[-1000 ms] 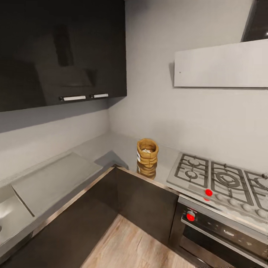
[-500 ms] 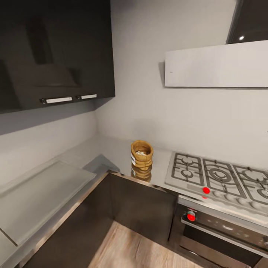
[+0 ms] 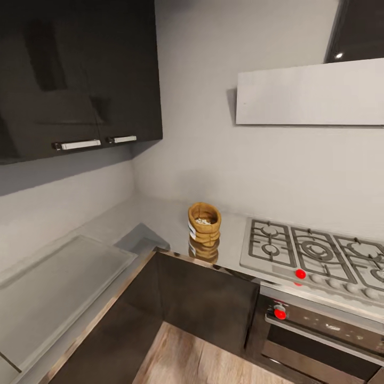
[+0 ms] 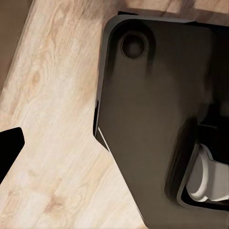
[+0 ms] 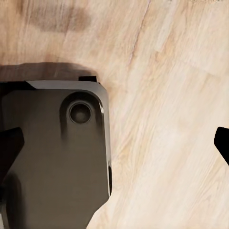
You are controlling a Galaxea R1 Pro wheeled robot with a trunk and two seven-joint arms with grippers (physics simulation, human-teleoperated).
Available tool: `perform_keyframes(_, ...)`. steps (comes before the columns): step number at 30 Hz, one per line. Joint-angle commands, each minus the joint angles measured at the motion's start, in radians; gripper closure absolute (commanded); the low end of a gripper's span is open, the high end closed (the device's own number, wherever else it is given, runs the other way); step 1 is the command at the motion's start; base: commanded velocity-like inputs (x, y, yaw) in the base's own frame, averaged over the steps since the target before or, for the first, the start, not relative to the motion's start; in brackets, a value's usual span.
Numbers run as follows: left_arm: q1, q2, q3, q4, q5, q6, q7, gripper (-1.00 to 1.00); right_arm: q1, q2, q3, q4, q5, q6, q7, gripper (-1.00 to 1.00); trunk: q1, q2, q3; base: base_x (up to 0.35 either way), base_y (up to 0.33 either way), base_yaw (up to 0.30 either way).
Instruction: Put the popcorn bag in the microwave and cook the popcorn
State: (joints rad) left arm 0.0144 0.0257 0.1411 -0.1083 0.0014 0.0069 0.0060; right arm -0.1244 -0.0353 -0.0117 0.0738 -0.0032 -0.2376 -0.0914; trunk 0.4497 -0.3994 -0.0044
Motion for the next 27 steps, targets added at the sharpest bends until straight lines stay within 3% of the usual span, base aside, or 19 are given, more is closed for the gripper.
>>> perform_keyframes(1, 0.001, -0.001, 0.005, -0.002, 0.0, 0.001, 0.001, -1.0, -0.002, 0.0, -0.001, 0.005, 0.0, -0.009, -0.001, -1.0, 0.0, -0.001, 0.0, 0.001, 0.0, -0.002)
perform_keyframes(3, 0.001, -0.001, 0.005, -0.003, 0.0, 0.001, 0.001, -1.0, -0.002, -0.001, -0.002, -0.011, 0.003, -0.014, -0.001, -1.0, 0.0, -0.001, 0.0, 0.0, 0.0, -0.001)
perform_keyframes(4, 0.001, -0.001, 0.006, -0.003, 0.0, -0.003, 0.002, -1.0, -0.002, -0.002, -0.003, -0.085, 0.004, -0.013, -0.001, -1.0, 0.0, -0.001, 0.0, 0.0, 0.0, 0.0)
perform_keyframes(5, 0.001, -0.009, 0.006, -0.003, 0.0, -0.007, 0.002, -1.0, -0.002, -0.003, 0.0, -0.229, 0.007, -0.012, -0.001, -1.0, 0.0, -0.001, 0.0, 0.0, 0.0, 0.0)
perform_keyframes(10, 0.001, -0.016, 0.006, -0.004, 0.0, -0.009, 0.002, -1.0, -0.002, -0.002, 0.004, -0.504, 0.007, -0.011, -0.001, -1.0, 0.0, -0.001, 0.0, 0.0, 0.0, 0.0)
perform_keyframes(14, 0.001, -0.016, 0.006, -0.004, 0.0, -0.006, 0.002, -1.0, -0.002, -0.002, 0.019, -0.68, 0.006, -0.01, -0.002, -1.0, 0.0, -0.001, 0.0, 0.0, 0.0, 0.0)
perform_keyframes(19, 0.001, -0.018, 0.007, -0.004, 0.0, 0.0, 0.002, -1.0, -0.002, -0.002, 0.074, -0.885, 0.006, -0.007, -0.002, -1.0, 0.0, -0.001, 0.0, 0.0, 0.0, 0.0)
perform_keyframes(25, 0.001, -0.018, 0.008, -0.004, 0.0, 0.001, 0.002, -1.0, -0.003, -0.002, 0.086, -1.175, 0.006, 0.006, -0.004, -1.0, 0.0, -0.001, 0.0, 0.0, 0.0, 0.0)
perform_keyframes(27, 0.001, -0.018, 0.008, -0.004, 0.0, 0.001, 0.002, -1.0, -0.002, -0.002, 0.086, -1.268, 0.006, 0.043, -0.005, -1.0, 0.0, -0.001, 0.0, 0.0, 0.0, 0.0)
